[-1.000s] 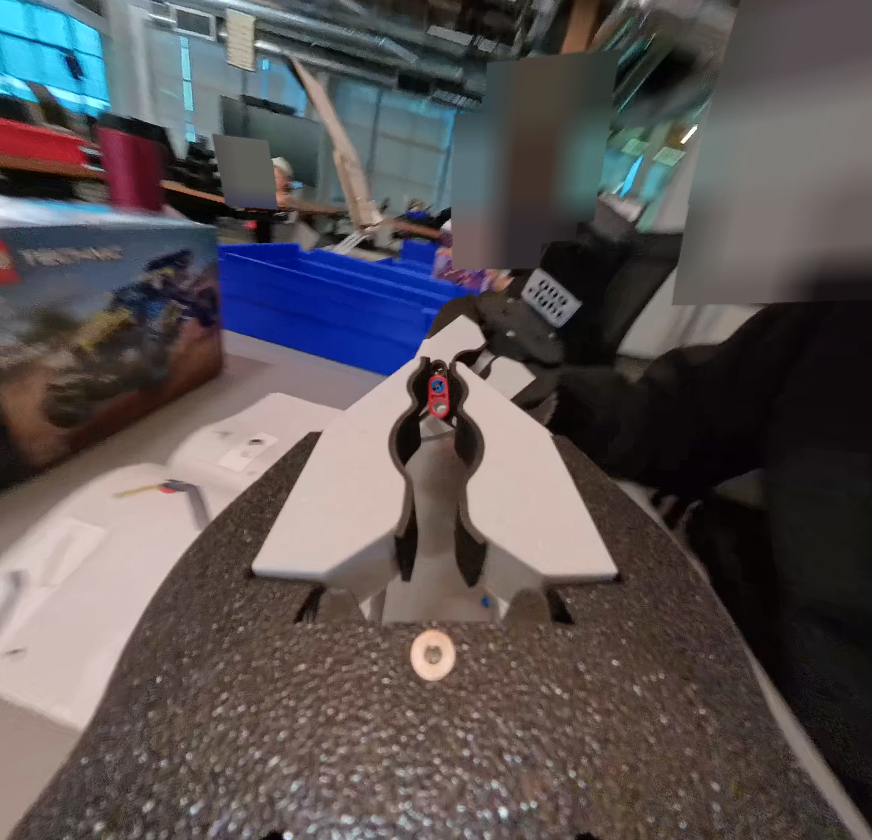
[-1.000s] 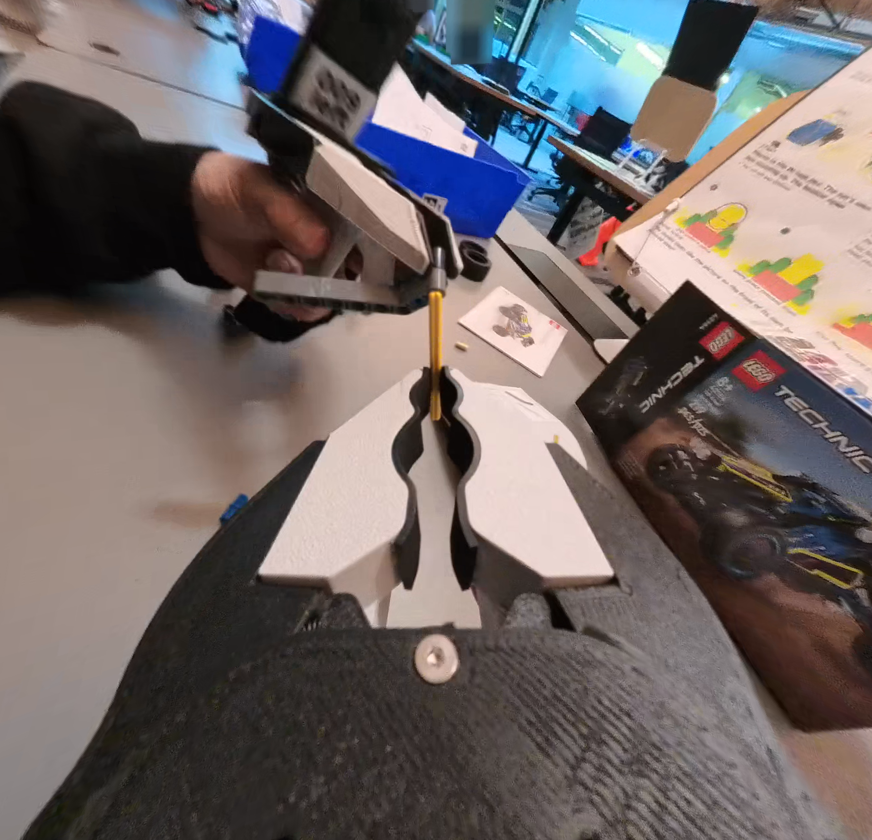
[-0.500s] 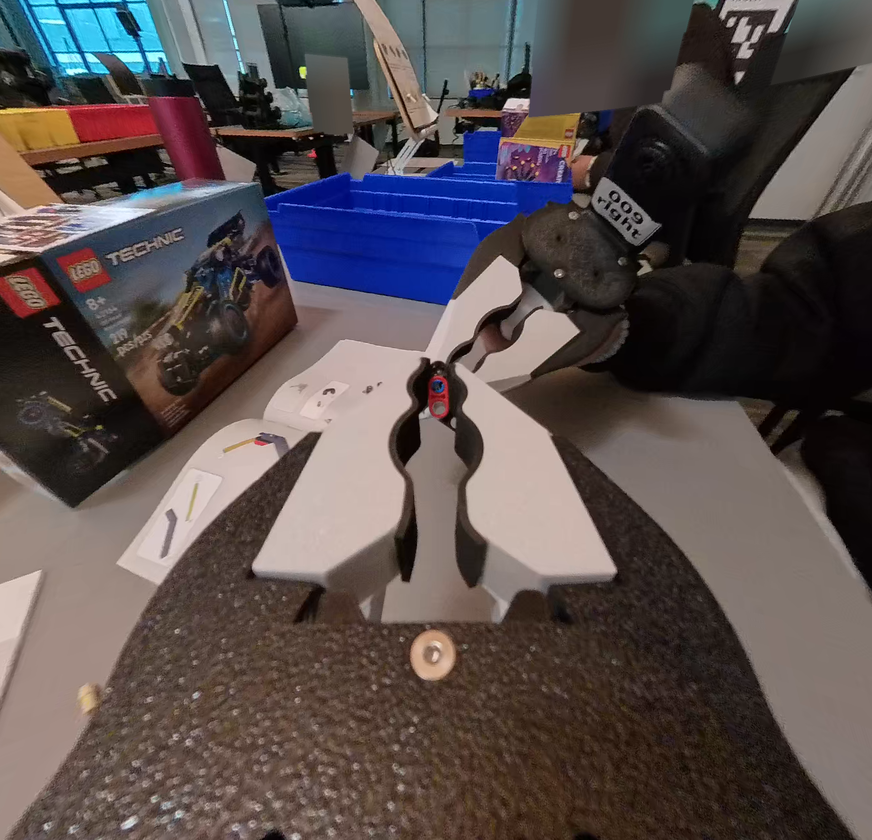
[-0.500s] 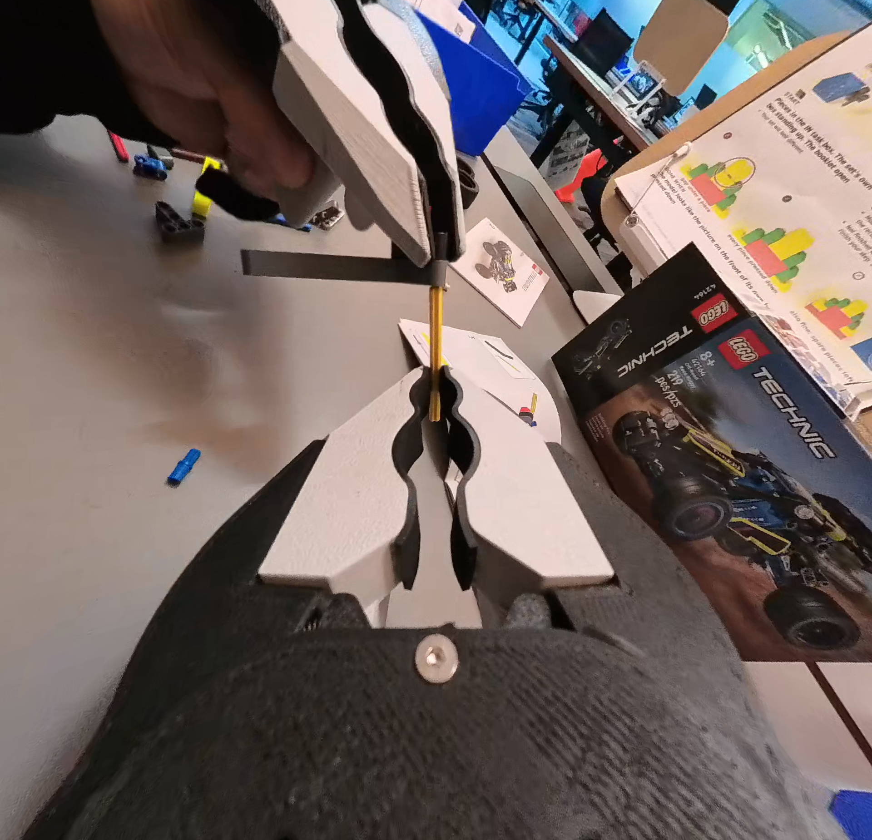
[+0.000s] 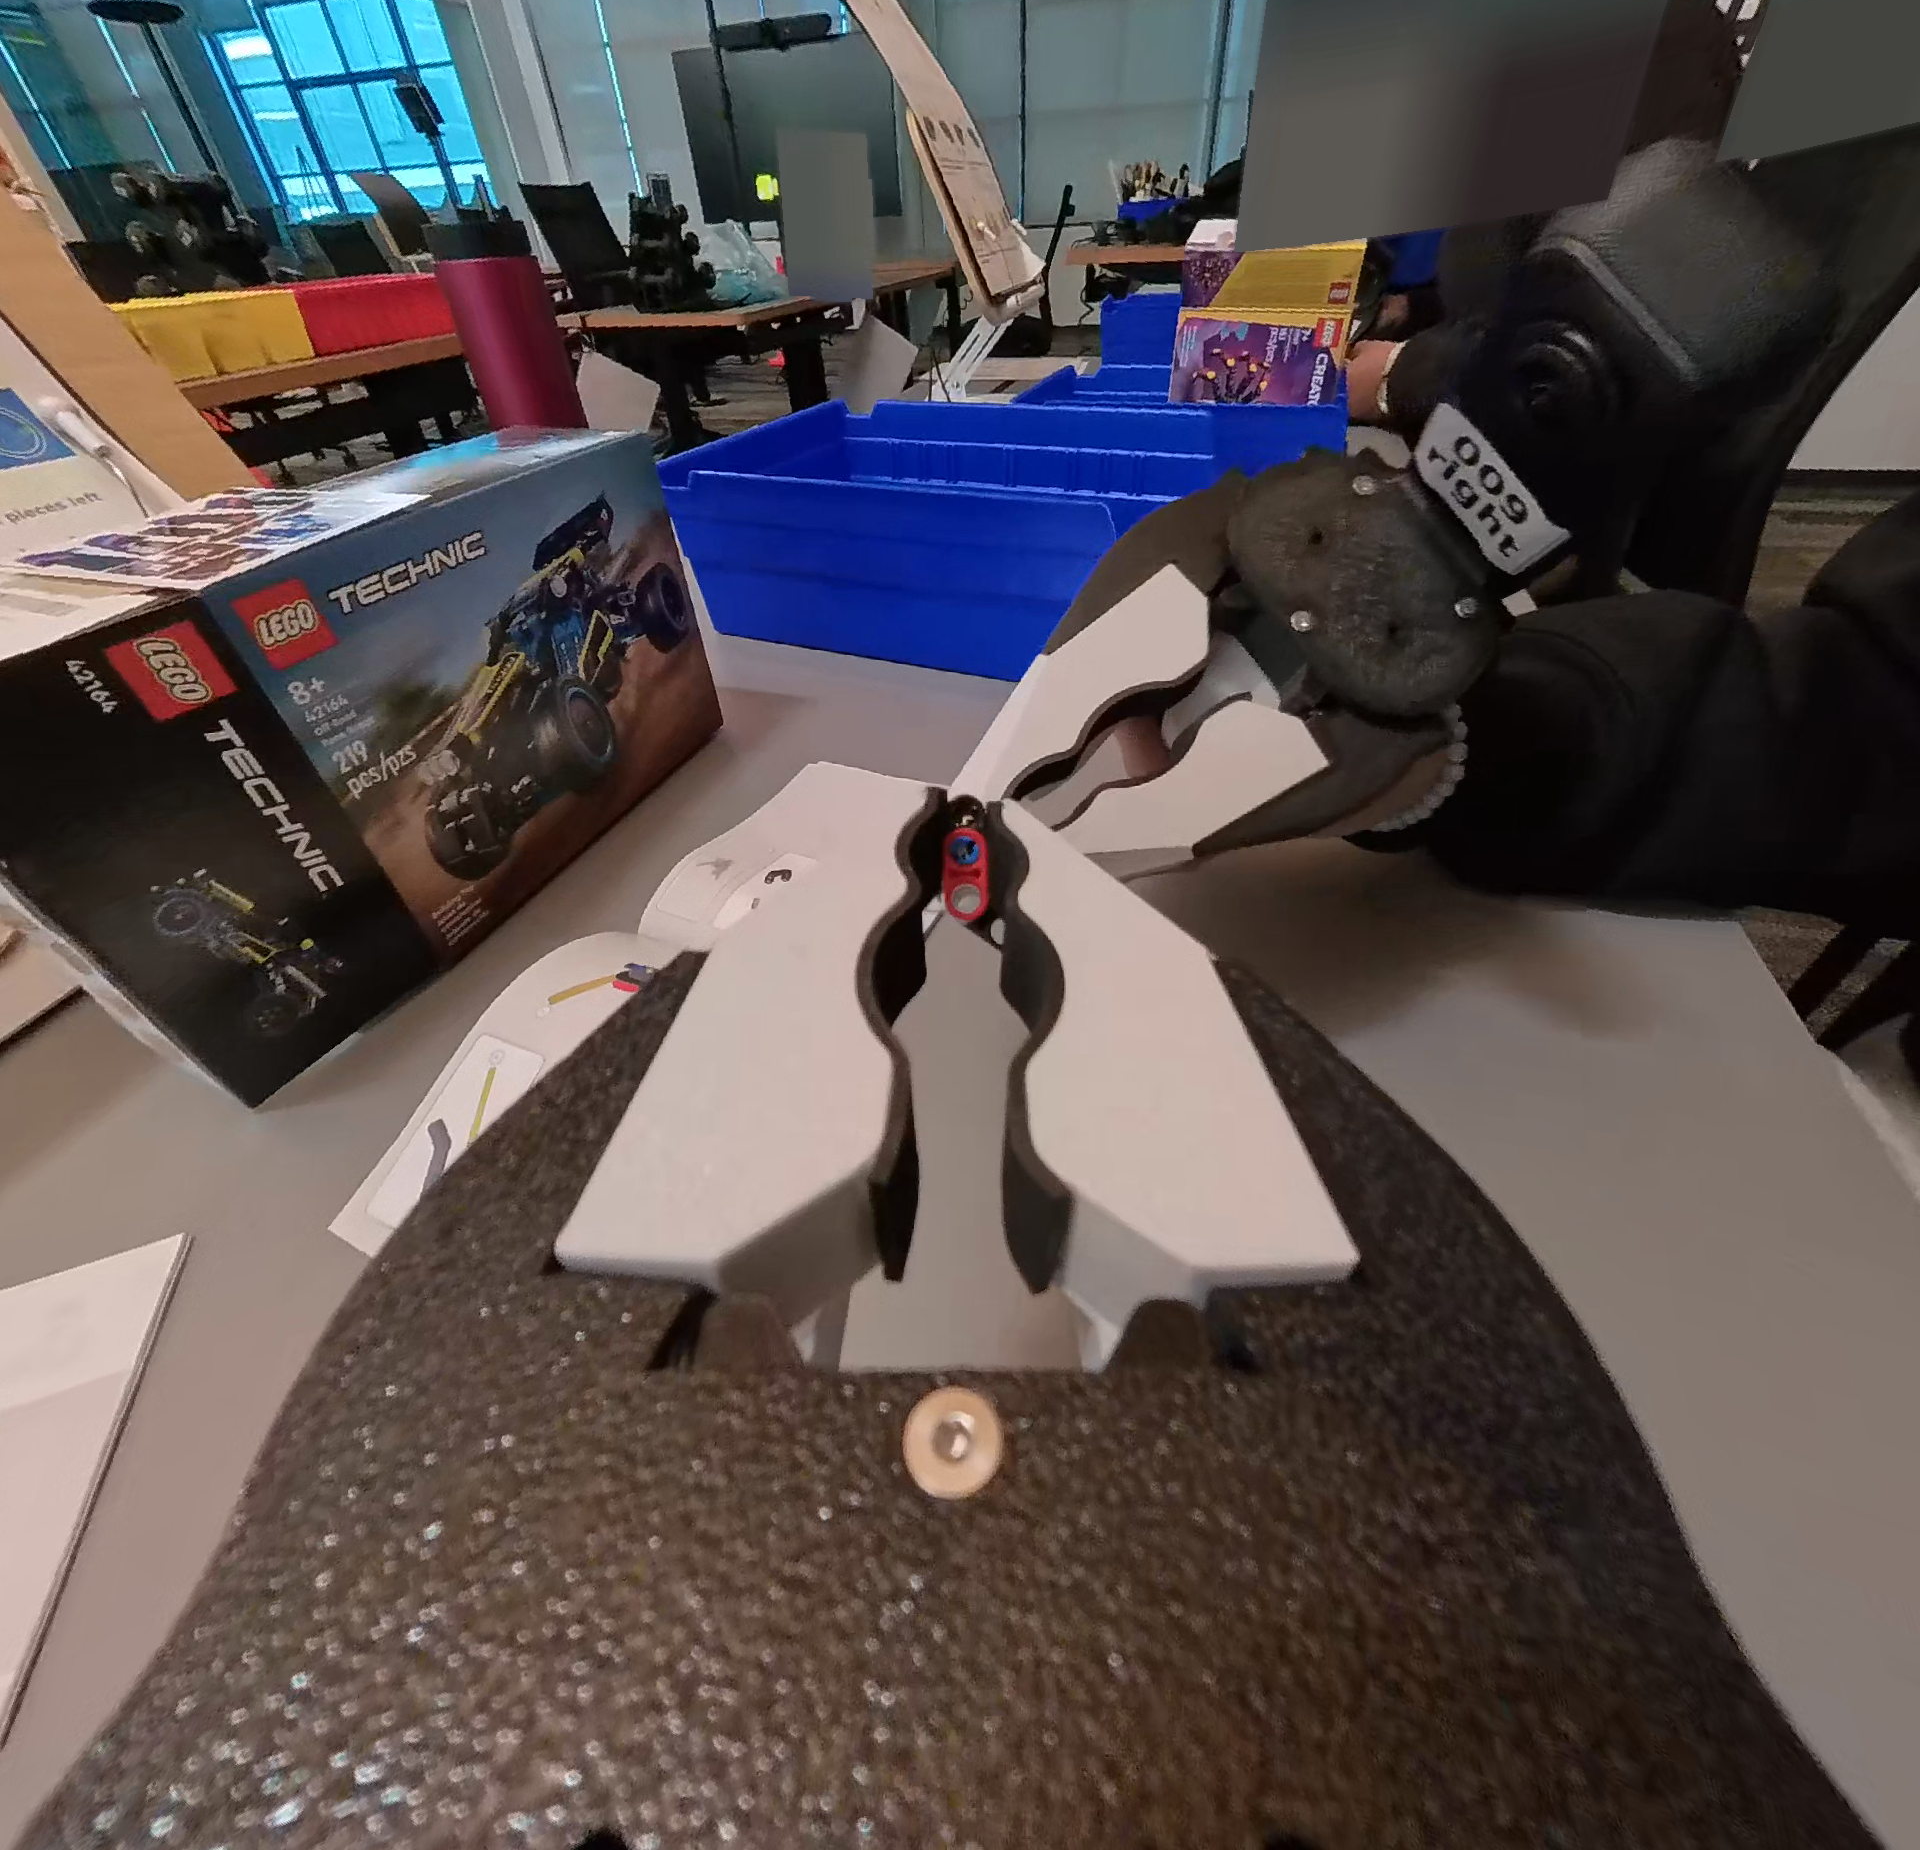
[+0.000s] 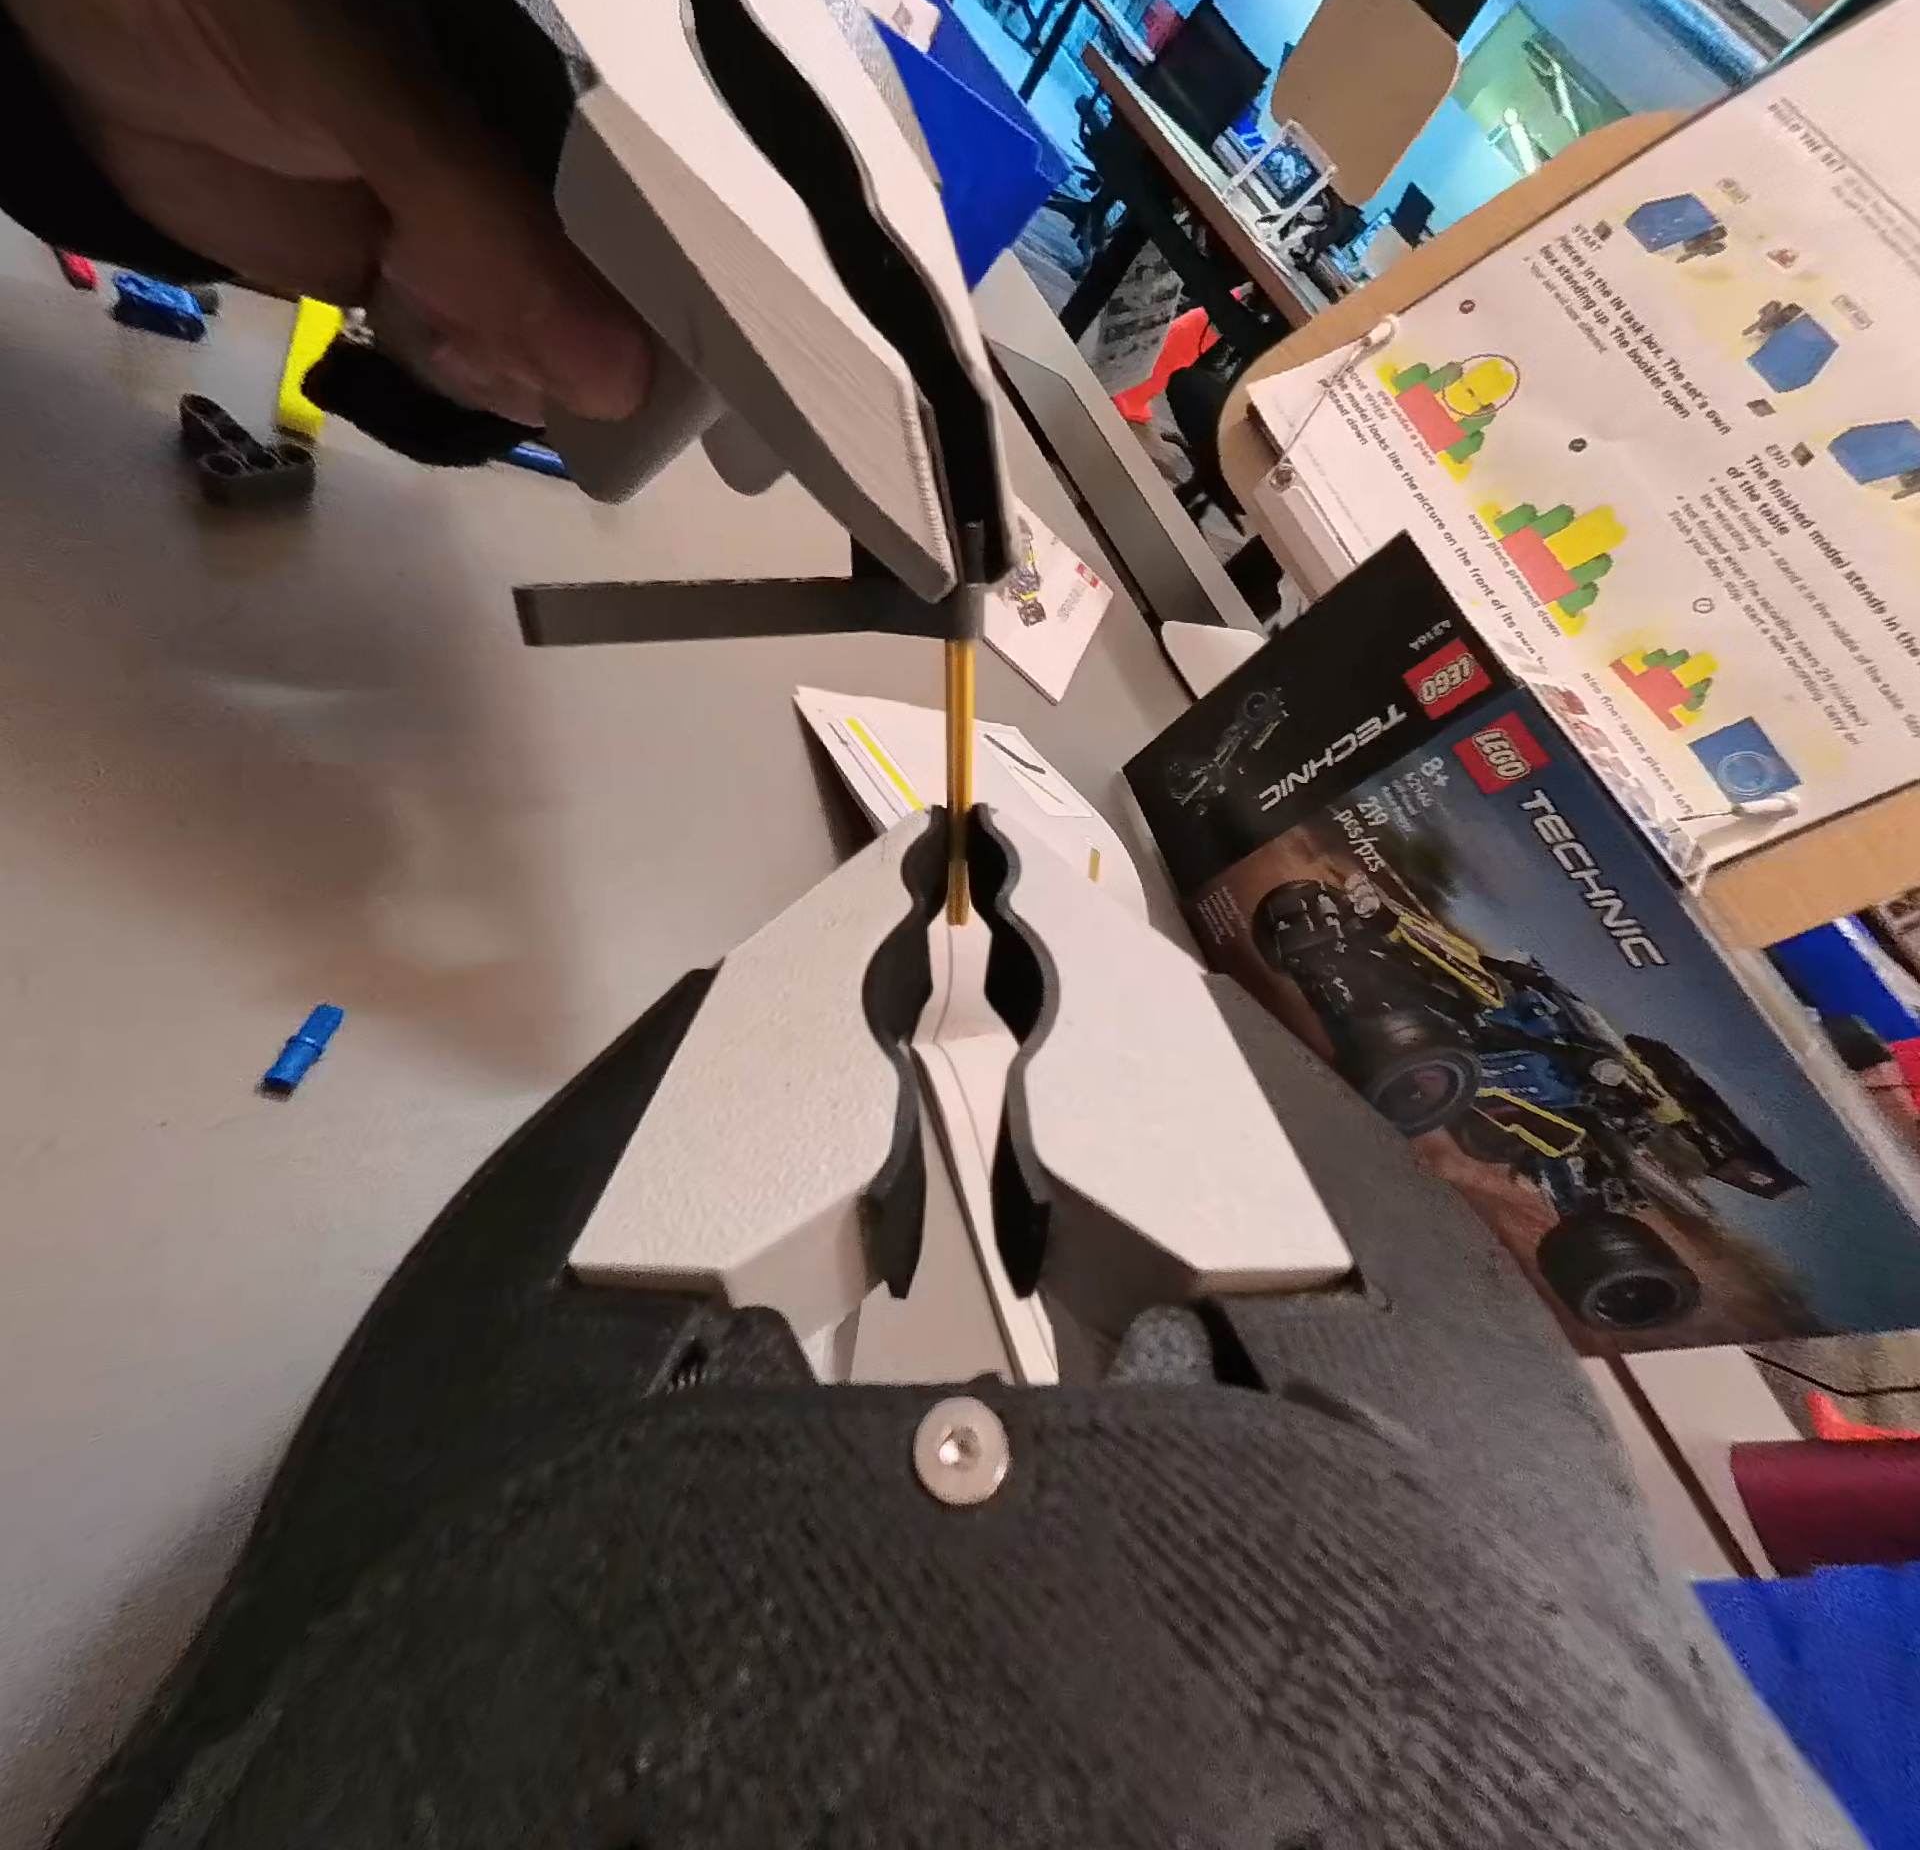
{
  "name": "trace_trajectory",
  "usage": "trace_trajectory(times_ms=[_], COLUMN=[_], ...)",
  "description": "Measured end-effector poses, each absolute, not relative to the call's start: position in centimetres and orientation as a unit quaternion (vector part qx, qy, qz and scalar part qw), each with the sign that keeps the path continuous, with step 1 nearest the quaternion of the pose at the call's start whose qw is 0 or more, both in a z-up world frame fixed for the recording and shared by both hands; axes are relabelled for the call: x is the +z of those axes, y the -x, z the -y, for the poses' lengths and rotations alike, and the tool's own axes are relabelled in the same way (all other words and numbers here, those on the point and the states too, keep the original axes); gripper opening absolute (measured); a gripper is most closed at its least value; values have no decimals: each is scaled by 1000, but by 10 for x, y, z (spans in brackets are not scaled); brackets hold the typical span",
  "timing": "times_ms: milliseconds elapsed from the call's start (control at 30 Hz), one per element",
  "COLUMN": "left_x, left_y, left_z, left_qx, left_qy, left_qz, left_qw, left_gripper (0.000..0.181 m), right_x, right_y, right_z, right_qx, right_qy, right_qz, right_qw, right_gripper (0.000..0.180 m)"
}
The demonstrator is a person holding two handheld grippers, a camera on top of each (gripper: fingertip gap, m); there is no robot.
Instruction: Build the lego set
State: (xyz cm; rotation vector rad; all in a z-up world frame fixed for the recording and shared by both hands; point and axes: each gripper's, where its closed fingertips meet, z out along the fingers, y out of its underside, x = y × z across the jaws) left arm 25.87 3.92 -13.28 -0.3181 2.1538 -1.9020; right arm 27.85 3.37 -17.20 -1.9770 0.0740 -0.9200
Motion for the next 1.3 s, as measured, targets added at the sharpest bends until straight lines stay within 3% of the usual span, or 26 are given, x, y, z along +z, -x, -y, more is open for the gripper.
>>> trace_trajectory(times_ms=[167,333,500,767,1000,1300], left_x=[-132,-136,-147,-148,-165,-150], left_y=[-261,-268,-271,-271,-277,-267], left_z=[-39,-39,-41,-45,-52,-58], left_qx=[-646,-663,-603,-661,-575,-681], left_qy=[112,174,140,225,177,239], left_qz=[-740,-723,-766,-715,-785,-688], left_qw=[150,91,174,11,148,-78], left_gripper=[5,5,5,5,5,5], right_x=[-170,-173,-182,-183,-188,-177], right_y=[-280,-279,-280,-279,-279,-272], right_z=[-31,-29,-29,-32,-31,-35], right_qx=[-398,-351,-341,-343,-354,-317], right_qy=[804,813,826,828,836,819], right_qz=[-29,-48,-52,-52,-39,-39], right_qw=[441,463,445,440,418,476], right_gripper=[3,3,3,3,2,3])
